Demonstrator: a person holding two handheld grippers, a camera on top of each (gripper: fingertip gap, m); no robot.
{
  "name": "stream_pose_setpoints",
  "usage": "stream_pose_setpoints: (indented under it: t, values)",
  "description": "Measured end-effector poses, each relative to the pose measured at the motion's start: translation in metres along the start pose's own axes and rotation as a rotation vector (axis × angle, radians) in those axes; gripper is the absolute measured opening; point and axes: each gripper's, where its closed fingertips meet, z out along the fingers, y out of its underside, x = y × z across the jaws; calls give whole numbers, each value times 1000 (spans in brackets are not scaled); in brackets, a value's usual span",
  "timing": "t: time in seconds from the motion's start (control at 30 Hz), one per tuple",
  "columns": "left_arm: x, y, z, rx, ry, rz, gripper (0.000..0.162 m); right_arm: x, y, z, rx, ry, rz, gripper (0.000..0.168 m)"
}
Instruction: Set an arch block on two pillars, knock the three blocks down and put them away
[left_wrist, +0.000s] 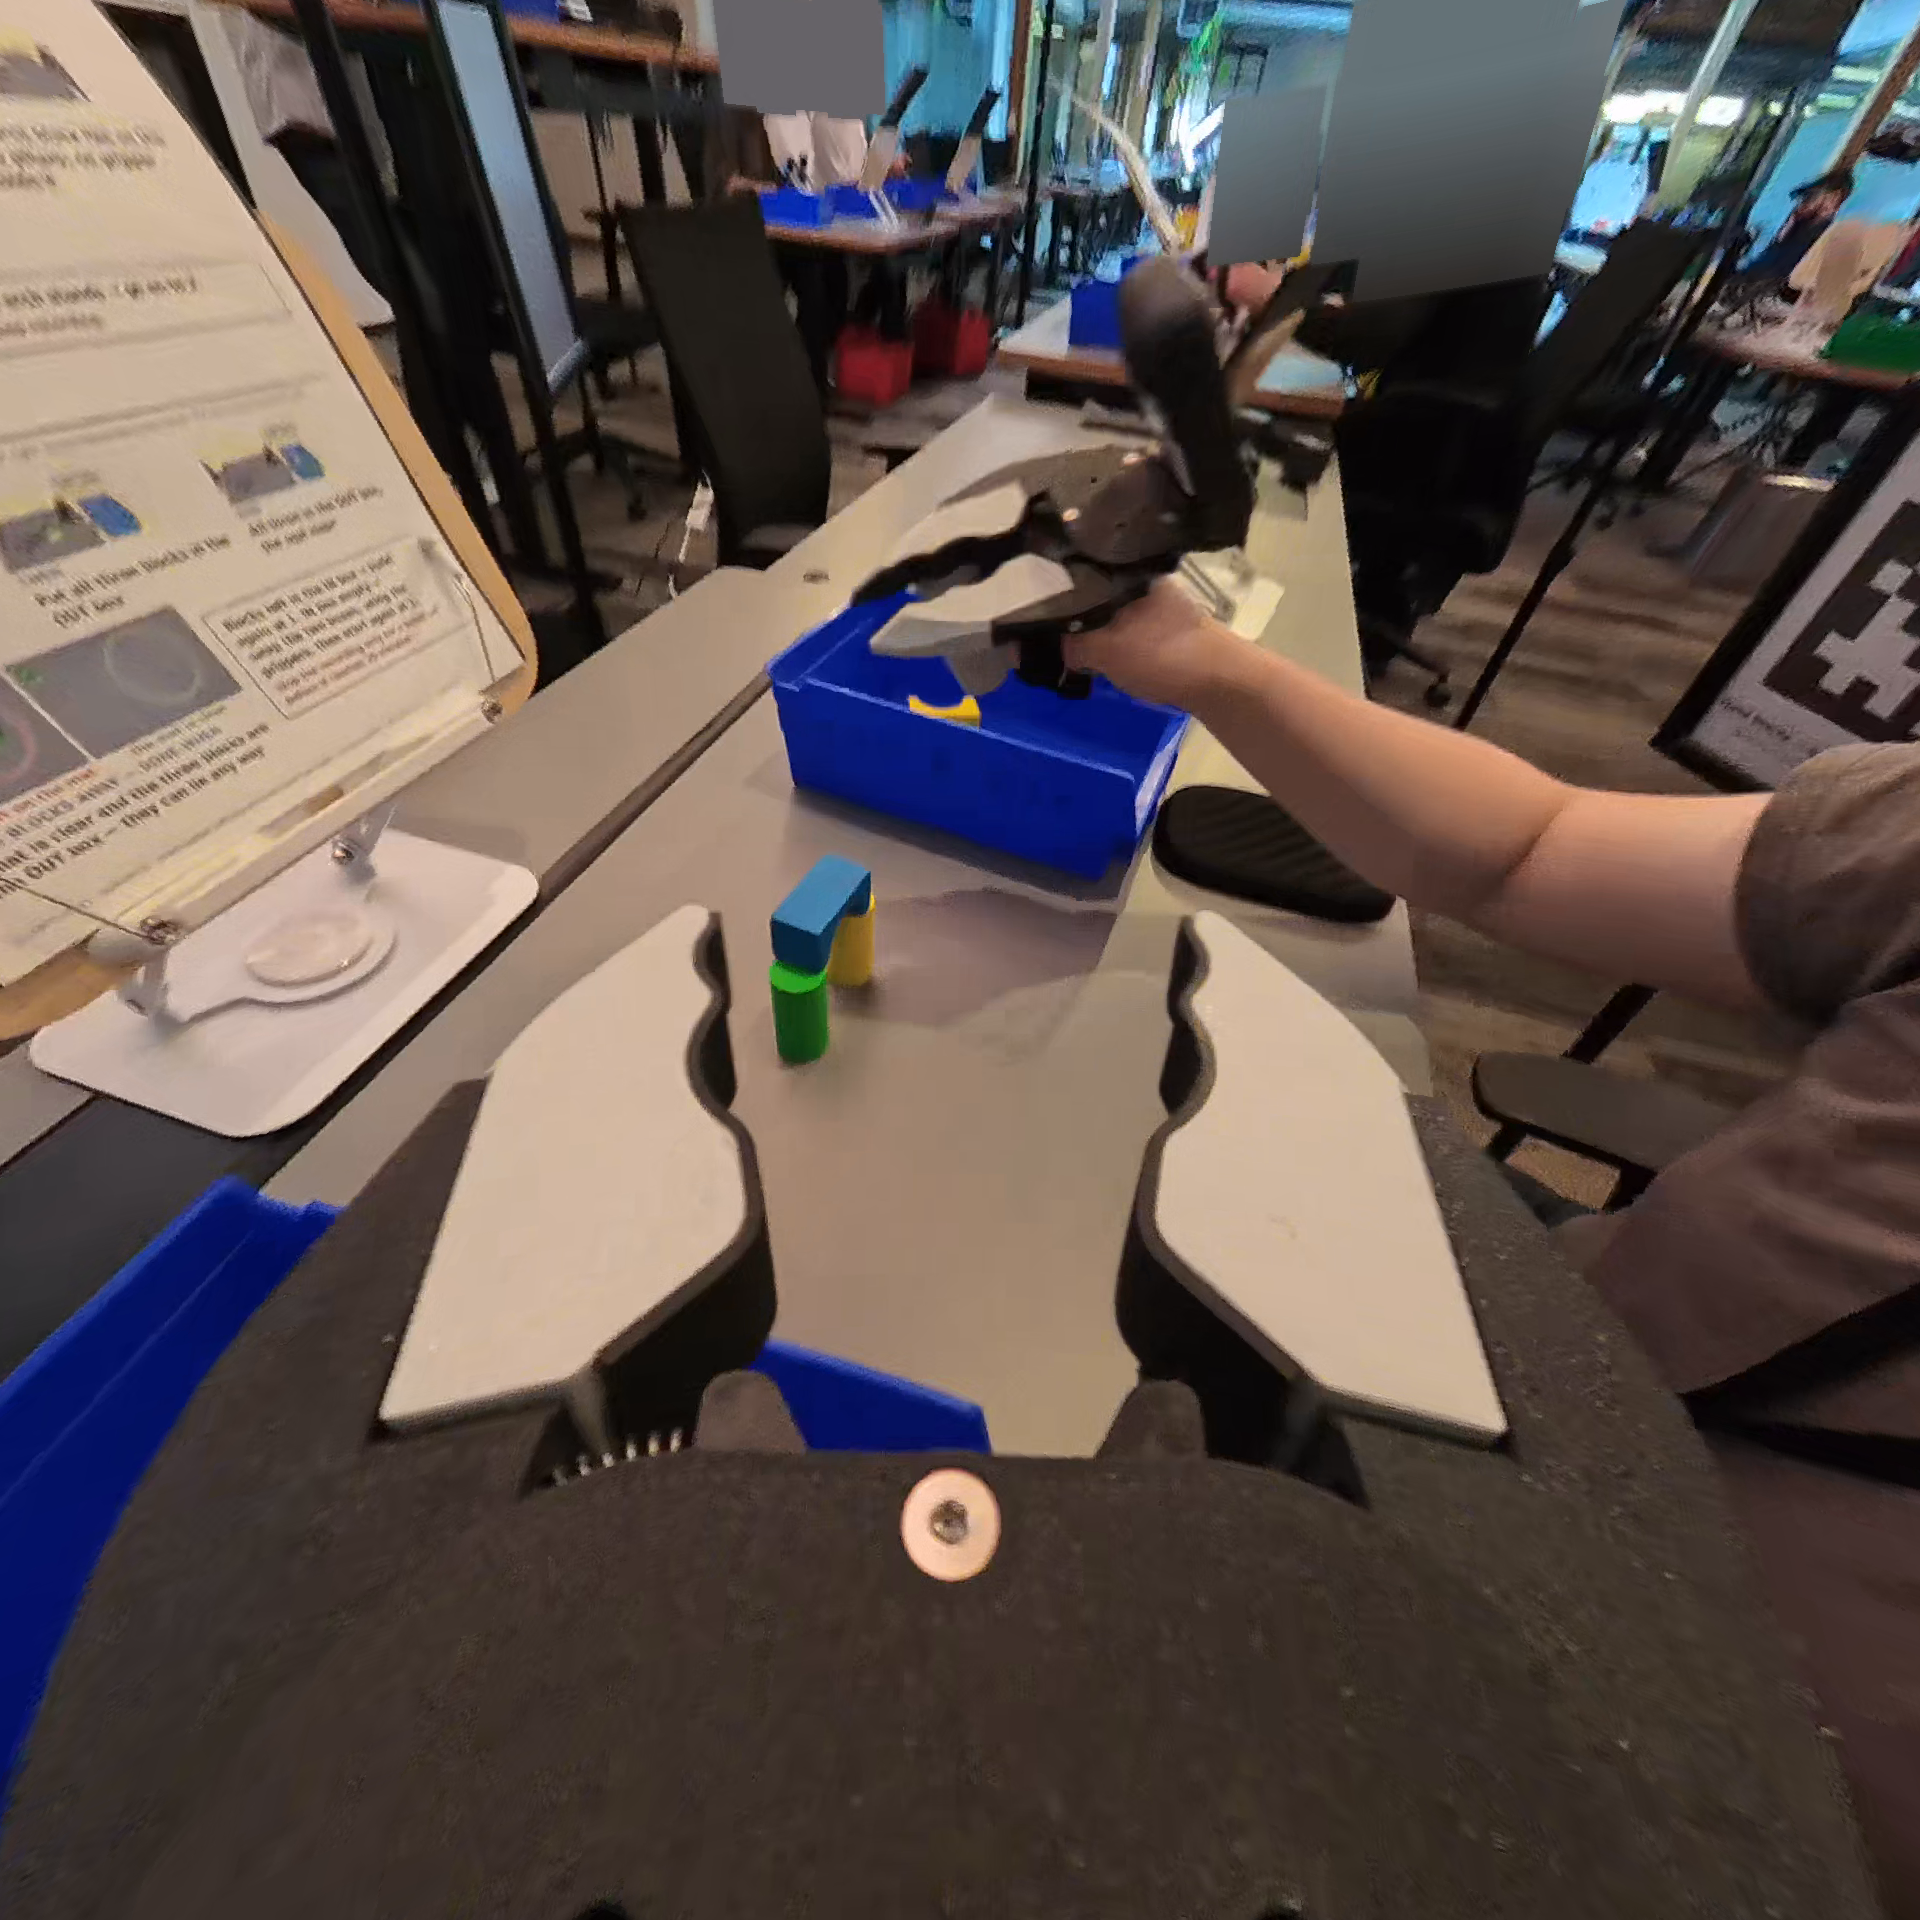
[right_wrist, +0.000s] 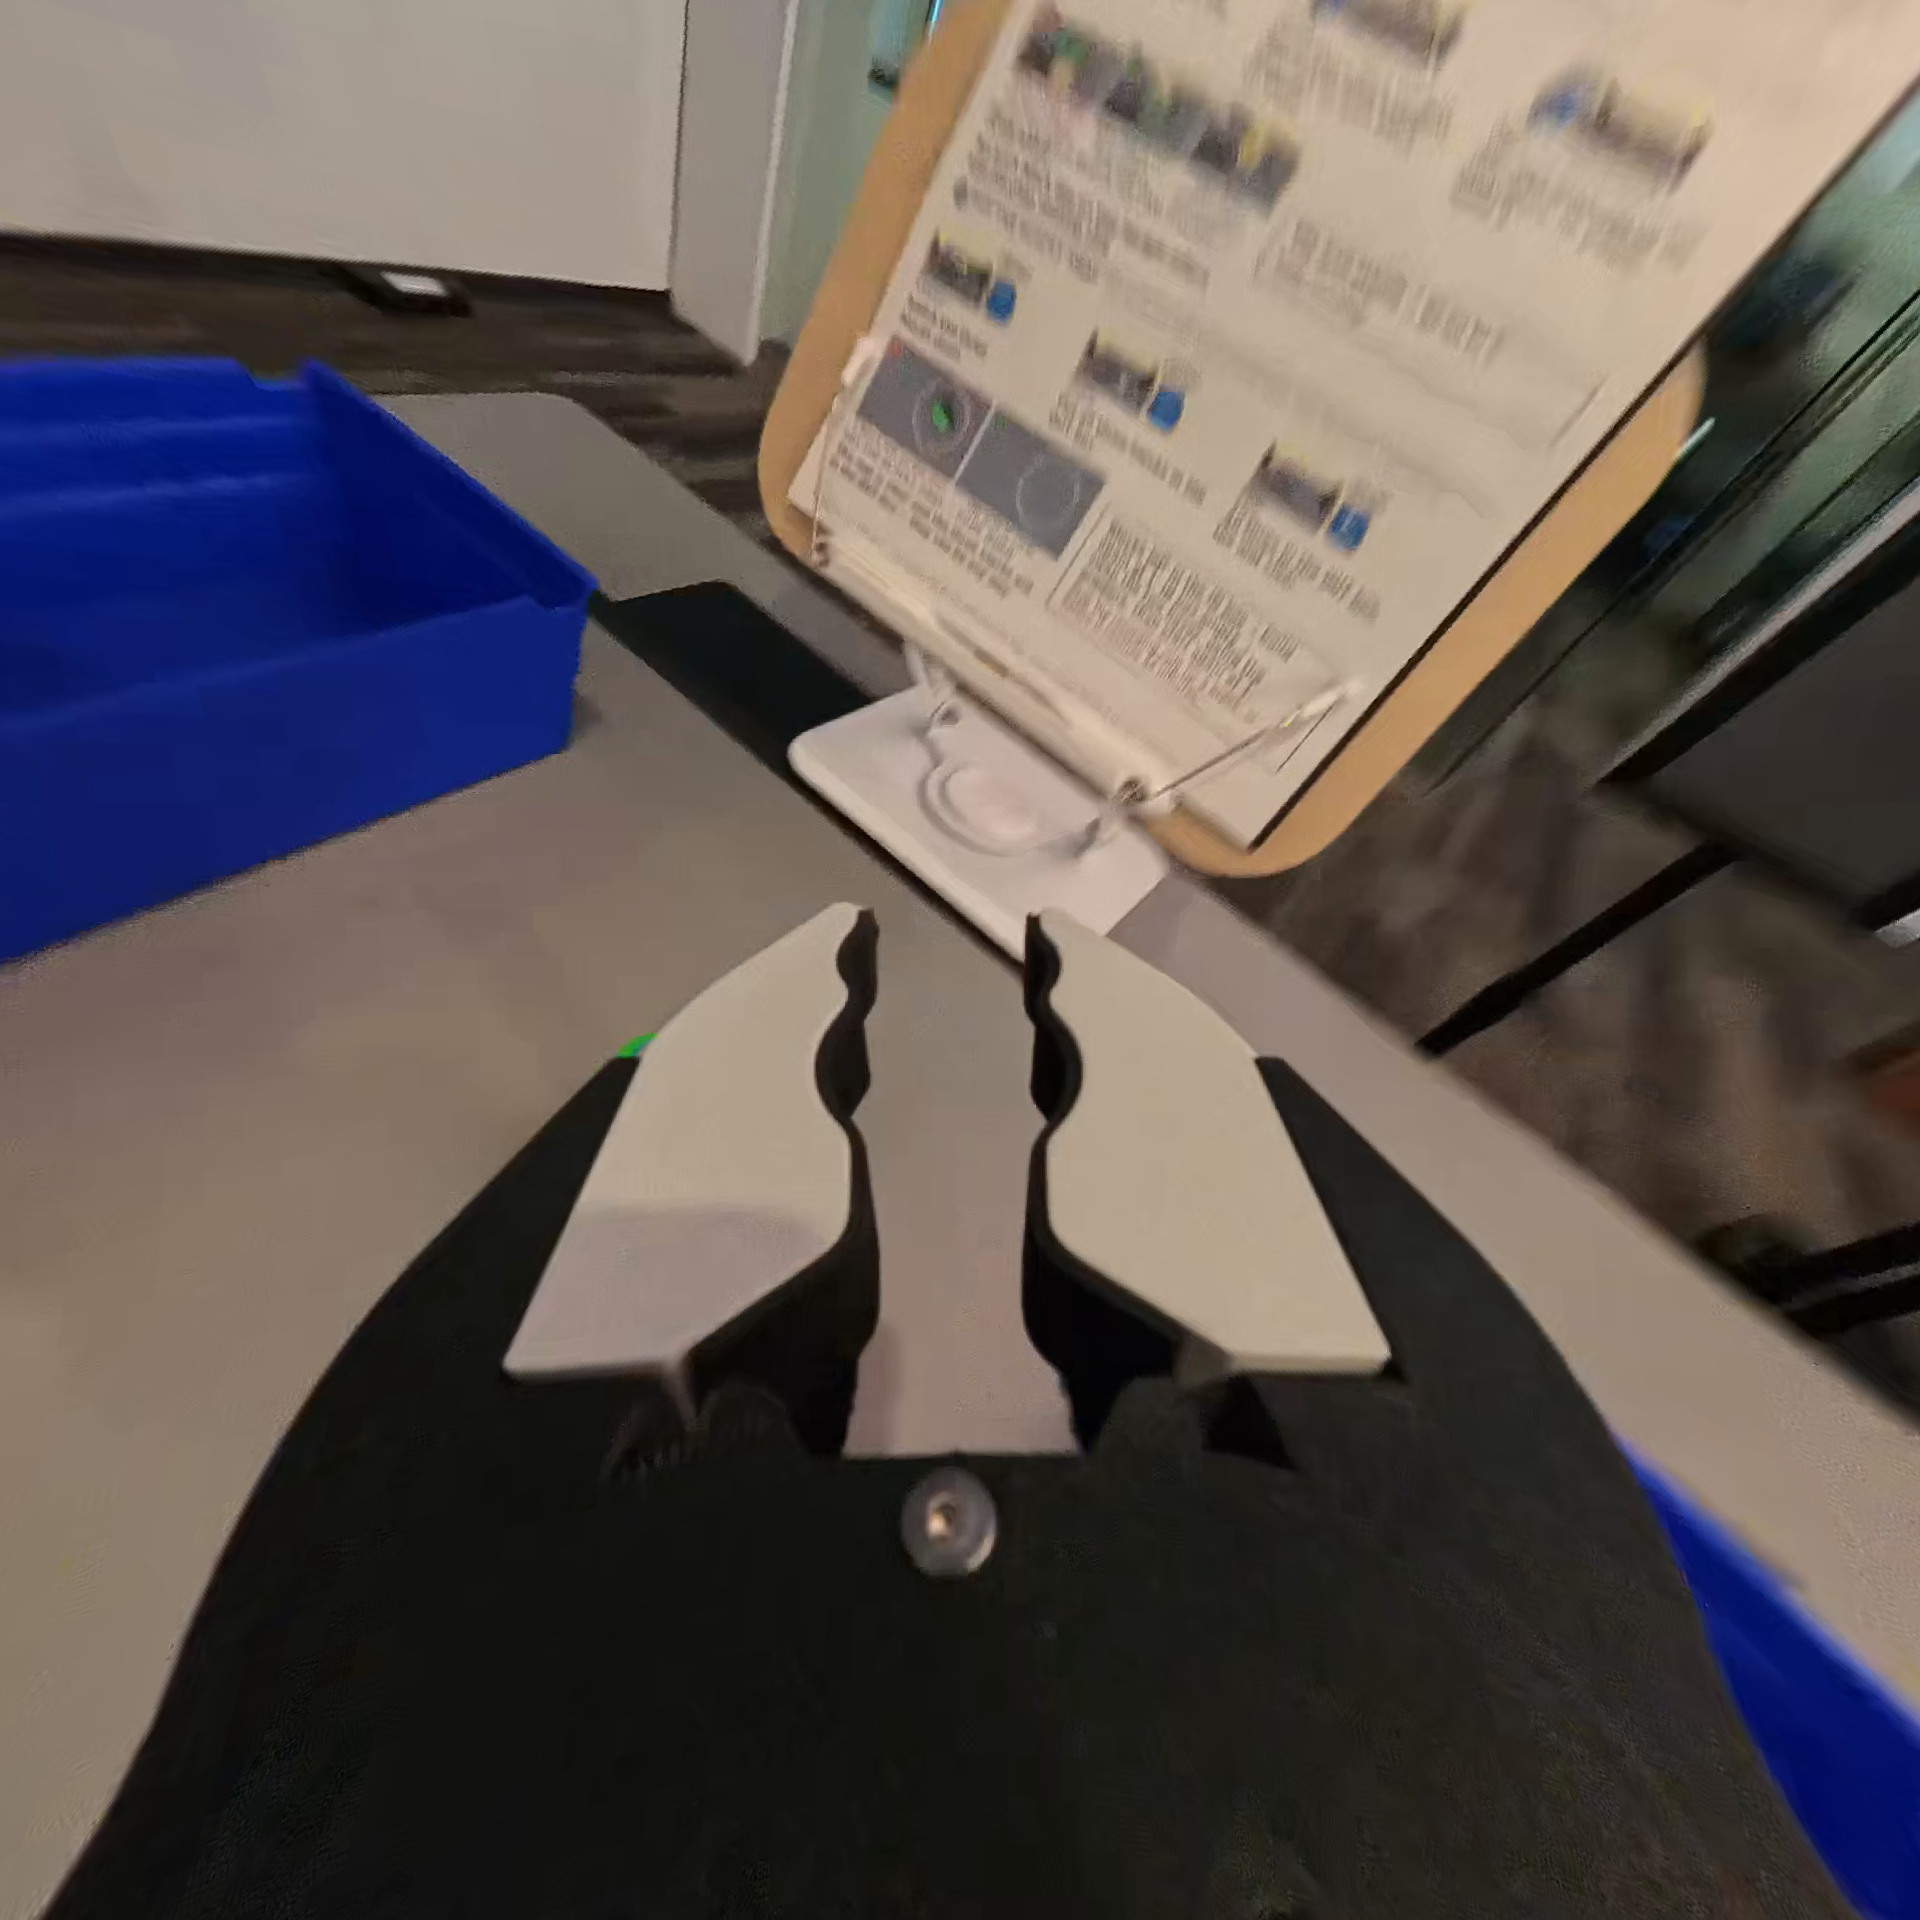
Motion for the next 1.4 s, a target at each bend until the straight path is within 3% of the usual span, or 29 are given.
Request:
stream_pose_setpoints:
  t: [0.1, 0.27, 0.47, 0.63, 0.8, 0.97, 1.4]
  values:
    - [-17, -7, 3, 25, -137, 32, 94, 12, 11, 22, -65, -152, 245, 20]
    - [-24, -17, 6, 92, -192, 63, 97, 32, 64, 57, -212, -157, 441, 7]
    - [-28, -13, 13, 86, -192, 78, 90, 24, 139, 76, -586, -92, 370, 1]
    - [-50, -8, 14, 39, -335, 120, 75, 22, 186, 75, -862, -30, 227, 1]
    - [-46, -1, 20, -11, -321, 145, 71, 16, 221, 63, -1072, -21, 281, 1]
    - [-42, 0, 21, -31, -311, 165, 69, 7, 235, 54, -1144, -47, 377, 1]
    - [-44, 1, 14, -31, -320, 148, 68, -7, 224, 55, -1145, -85, 380, 1]
